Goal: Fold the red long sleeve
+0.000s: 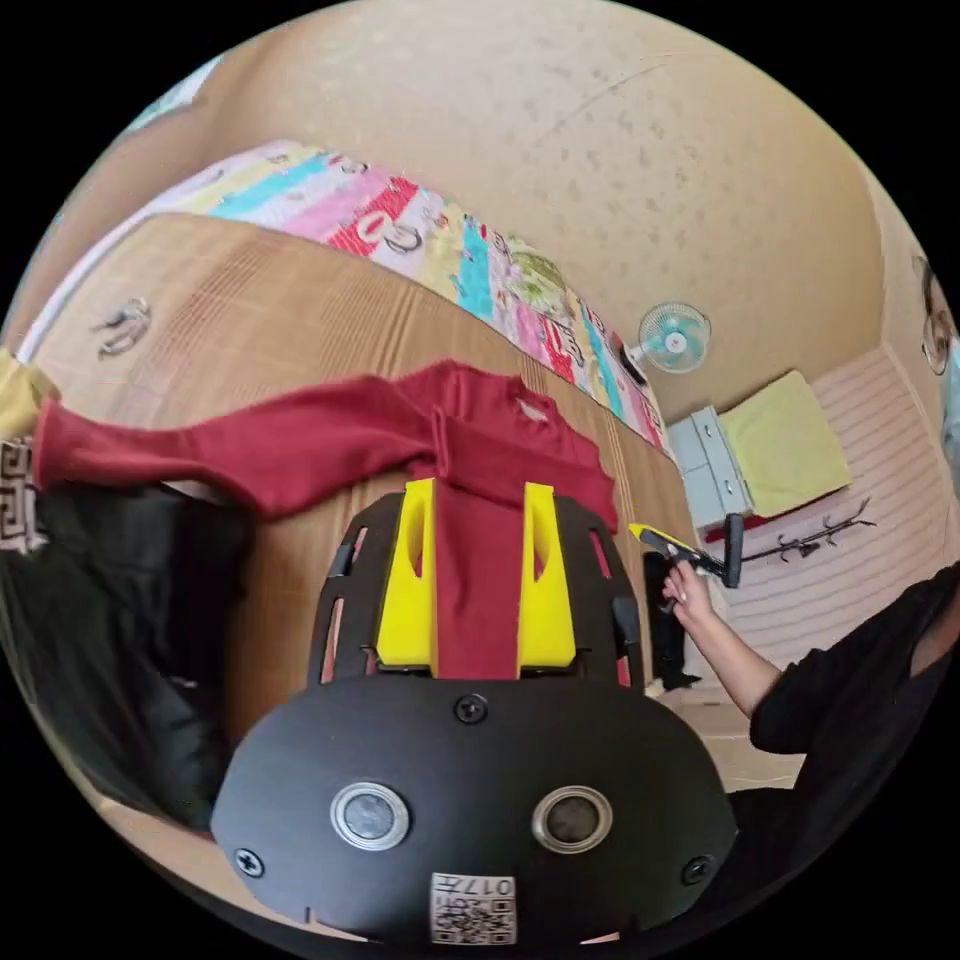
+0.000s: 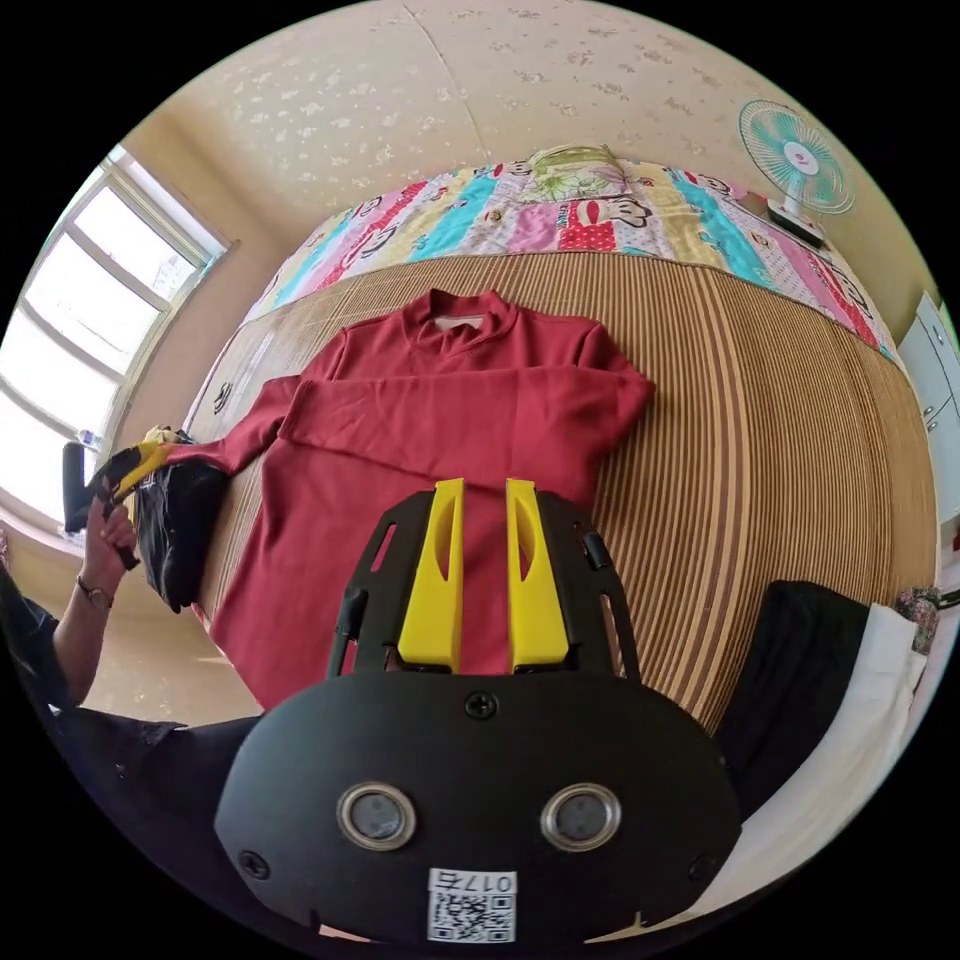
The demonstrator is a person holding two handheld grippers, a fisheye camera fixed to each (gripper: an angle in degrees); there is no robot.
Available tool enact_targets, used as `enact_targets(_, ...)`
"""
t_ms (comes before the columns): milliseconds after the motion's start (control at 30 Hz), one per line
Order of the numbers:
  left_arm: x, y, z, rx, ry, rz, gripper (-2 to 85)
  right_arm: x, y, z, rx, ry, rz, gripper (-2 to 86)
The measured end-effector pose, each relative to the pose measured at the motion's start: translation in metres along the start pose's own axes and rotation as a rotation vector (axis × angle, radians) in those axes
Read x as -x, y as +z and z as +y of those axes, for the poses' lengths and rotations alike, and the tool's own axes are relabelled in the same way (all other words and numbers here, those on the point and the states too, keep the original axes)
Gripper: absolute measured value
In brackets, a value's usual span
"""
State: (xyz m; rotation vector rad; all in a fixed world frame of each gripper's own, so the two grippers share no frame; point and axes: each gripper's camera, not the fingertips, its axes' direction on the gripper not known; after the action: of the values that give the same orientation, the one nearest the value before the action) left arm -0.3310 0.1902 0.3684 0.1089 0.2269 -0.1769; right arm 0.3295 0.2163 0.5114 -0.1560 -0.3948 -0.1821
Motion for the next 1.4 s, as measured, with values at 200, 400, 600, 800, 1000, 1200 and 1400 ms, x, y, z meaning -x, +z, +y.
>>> enact_targets(200,0.095,-0.049,0.016,-0.077,-0.306,-0.252,13.6,0.117,0.038,-0.007,-0.007,-0.033,-0.133,7.2)
enact_targets(400,0.115,-0.006,0.041,0.084,-0.374,-0.255,6.6,0.256,0.055,-0.027,-0.08,-0.325,-0.268,8.6)
enact_targets(600,0.102,-0.061,0.042,-0.056,-0.234,-0.011,0.4,0.39,0.054,-0.035,-0.137,-0.736,-0.324,11.5)
enact_targets(800,0.057,-0.102,0.015,-0.051,-0.025,0.087,0.9,0.489,0.082,-0.054,-0.21,-0.984,-0.259,11.1)
enact_targets(1000,0.004,-0.139,0.022,-0.23,0.229,0.036,3.3,0.357,-0.005,-0.092,-0.489,-0.502,-0.348,3.8)
enact_targets(1200,-0.047,-0.057,0.067,0.048,0.292,0.306,7.6,0.12,-0.103,-0.019,-0.777,-0.126,-0.035,2.5)
enact_targets(1400,-0.094,0.023,0.124,0.24,0.305,0.393,7.7,-0.083,-0.006,0.051,-0.406,0.305,0.148,1.8)
